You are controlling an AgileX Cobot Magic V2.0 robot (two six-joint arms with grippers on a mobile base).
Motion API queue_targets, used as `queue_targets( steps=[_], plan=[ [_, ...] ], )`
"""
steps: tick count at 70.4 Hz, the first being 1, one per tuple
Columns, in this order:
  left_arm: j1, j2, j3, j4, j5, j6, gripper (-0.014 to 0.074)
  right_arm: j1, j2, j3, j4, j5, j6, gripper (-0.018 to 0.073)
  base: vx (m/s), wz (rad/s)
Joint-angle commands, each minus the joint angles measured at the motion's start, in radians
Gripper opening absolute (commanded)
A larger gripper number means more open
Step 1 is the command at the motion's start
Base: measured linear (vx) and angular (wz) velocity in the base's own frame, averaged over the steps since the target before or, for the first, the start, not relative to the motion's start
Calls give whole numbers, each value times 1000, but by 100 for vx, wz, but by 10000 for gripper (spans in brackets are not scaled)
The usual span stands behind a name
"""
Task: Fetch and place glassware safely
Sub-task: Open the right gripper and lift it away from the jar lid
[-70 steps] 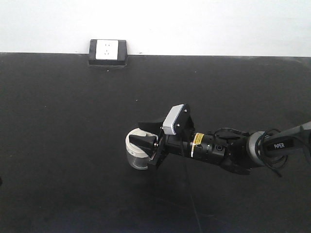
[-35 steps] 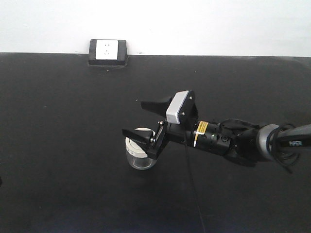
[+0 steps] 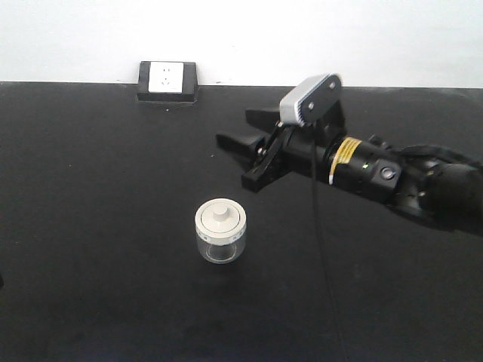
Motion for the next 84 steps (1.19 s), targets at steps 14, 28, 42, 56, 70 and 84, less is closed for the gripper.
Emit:
queue_targets(
  steps=[14,28,42,56,70,84],
  plan=[
    [-2,-2,-26,-5,-72,-7,-7,-4,-235,-20,26,288,130,-15,0,0],
    [-2,-2,-26,-5,-72,-7,-7,-4,-351,-20,26,441,172,-8,0,0],
    [-2,-2,-26,-5,-72,-7,-7,-4,-481,33,27,578,179,-8,0,0],
    [-2,-2,-26,-5,-72,-7,-7,-4,-642,183,33,644,179,-6,0,0],
    [-2,-2,-26,-5,-72,-7,-7,-4,-834,300,33,783,179,-5,0,0],
    [-2,-2,-26,-5,-72,-7,-7,-4,-1068,404,26,889,179,-5,0,0]
  ],
)
